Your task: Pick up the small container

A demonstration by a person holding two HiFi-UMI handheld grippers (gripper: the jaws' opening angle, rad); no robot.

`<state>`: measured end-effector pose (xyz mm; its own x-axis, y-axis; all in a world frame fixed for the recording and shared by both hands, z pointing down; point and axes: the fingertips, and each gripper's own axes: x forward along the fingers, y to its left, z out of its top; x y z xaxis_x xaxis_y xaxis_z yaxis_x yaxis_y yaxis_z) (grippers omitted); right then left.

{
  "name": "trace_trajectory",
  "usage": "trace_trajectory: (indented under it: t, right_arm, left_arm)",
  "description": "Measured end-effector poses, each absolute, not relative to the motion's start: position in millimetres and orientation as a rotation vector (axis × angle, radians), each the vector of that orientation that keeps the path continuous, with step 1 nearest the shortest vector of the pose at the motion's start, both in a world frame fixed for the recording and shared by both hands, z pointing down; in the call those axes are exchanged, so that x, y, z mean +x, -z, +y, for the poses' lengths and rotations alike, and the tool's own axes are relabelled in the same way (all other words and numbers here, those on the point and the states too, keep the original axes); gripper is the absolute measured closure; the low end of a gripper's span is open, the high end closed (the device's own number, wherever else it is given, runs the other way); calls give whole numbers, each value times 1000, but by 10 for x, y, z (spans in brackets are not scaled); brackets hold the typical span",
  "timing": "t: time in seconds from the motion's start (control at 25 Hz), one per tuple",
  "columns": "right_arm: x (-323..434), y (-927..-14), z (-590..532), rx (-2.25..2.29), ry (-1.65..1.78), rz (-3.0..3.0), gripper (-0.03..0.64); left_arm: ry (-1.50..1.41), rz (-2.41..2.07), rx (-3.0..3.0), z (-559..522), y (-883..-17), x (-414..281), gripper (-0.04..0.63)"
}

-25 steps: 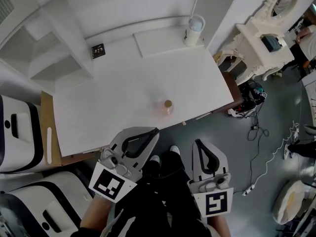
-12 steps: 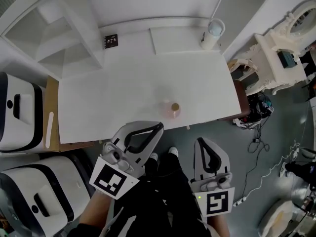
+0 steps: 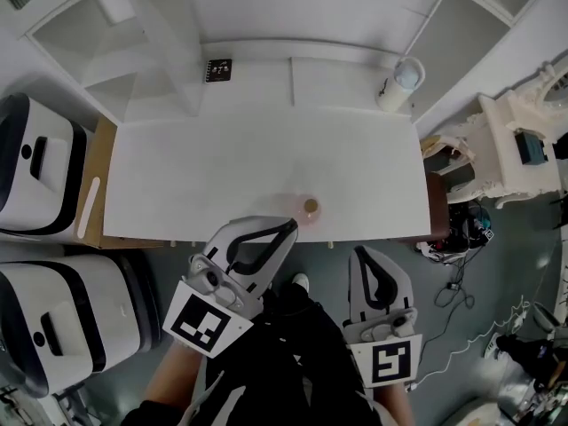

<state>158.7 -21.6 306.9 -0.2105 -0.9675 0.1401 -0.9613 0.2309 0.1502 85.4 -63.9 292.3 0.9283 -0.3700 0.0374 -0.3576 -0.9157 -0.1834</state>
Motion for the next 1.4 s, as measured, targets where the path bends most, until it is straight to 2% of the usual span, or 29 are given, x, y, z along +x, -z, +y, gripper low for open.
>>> trace_trajectory:
  t: [0.76, 1.24, 1.4]
  right_arm:
    - [1661, -3118, -473, 1548, 93, -2523, 615]
    - [1645, -3371, -666, 1509, 36, -2543, 615]
    - [1599, -3559, -697, 1441, 15, -2547, 591]
  left_arm:
    - [172, 949, -2800, -647, -2878, 754, 595]
    - [192, 991, -2799, -686, -2968, 699, 595]
    - [197, 1007, -2827, -688, -3073, 705, 595]
